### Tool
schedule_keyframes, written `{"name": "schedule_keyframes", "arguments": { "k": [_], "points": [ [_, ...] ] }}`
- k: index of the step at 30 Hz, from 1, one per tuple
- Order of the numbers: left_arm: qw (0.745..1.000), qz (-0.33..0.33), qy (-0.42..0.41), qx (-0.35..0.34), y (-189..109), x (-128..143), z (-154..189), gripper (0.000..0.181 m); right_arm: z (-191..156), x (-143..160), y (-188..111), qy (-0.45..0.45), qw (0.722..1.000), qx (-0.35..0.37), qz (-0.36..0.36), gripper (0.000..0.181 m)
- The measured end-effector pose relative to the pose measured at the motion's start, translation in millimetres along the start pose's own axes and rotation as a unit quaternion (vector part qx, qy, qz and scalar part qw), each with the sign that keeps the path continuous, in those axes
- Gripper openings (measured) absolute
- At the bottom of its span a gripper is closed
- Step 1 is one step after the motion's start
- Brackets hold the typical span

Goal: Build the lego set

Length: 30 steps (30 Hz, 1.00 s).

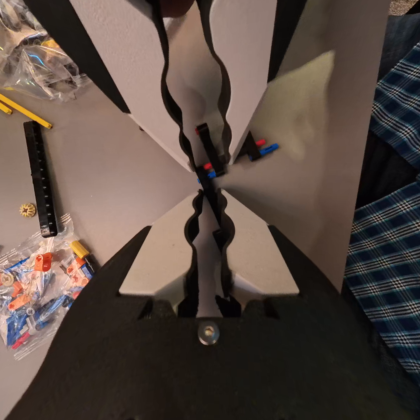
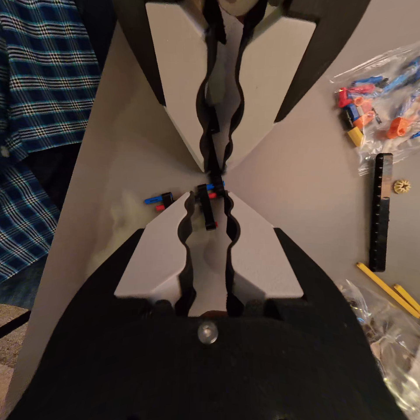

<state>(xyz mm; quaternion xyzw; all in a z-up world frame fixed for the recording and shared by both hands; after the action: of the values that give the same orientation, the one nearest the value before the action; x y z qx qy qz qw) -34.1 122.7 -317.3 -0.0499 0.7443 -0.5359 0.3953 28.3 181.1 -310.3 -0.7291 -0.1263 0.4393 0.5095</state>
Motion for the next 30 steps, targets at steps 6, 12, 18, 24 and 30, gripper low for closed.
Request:
{"name": "schedule_keyframes", "arguments": {
  "k": [6,12,18,24,30],
  "points": [
    [1.000,-0.001,0.013,-0.001,0,-1,0,0.010,3,0,-2,0.000,1.000,-0.020,-0.006,0.010],
    [0.999,0.004,0.003,-0.031,-2,-11,8,0.026,3,3,-1,0.032,0.999,-0.014,0.030,0.001],
    [0.998,-0.012,-0.020,-0.058,5,-11,9,0.021,3,5,-3,0.037,0.999,0.003,0.027,0.018],
    [0.999,-0.014,-0.011,-0.044,5,-12,8,0.020,5,8,-4,0.003,1.000,-0.008,0.009,0.024],
    [1.000,0.000,0.014,-0.022,5,-11,7,0.020,4,9,-1,-0.006,0.999,-0.047,0.017,0.026]
  ]
}}
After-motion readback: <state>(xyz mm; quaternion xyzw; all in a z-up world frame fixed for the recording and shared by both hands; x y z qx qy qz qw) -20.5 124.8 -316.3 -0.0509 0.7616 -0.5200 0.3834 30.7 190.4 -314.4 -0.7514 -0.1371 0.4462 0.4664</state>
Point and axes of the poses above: each gripper's, where its closed fingertips meet, y out along the fingers, x out of its underside, z = x × y across the jaws, the point moved 7 cm from there along -y, back along the fingers, and after that the axes turned 5 degrees about -x, right-handed, at the moved point
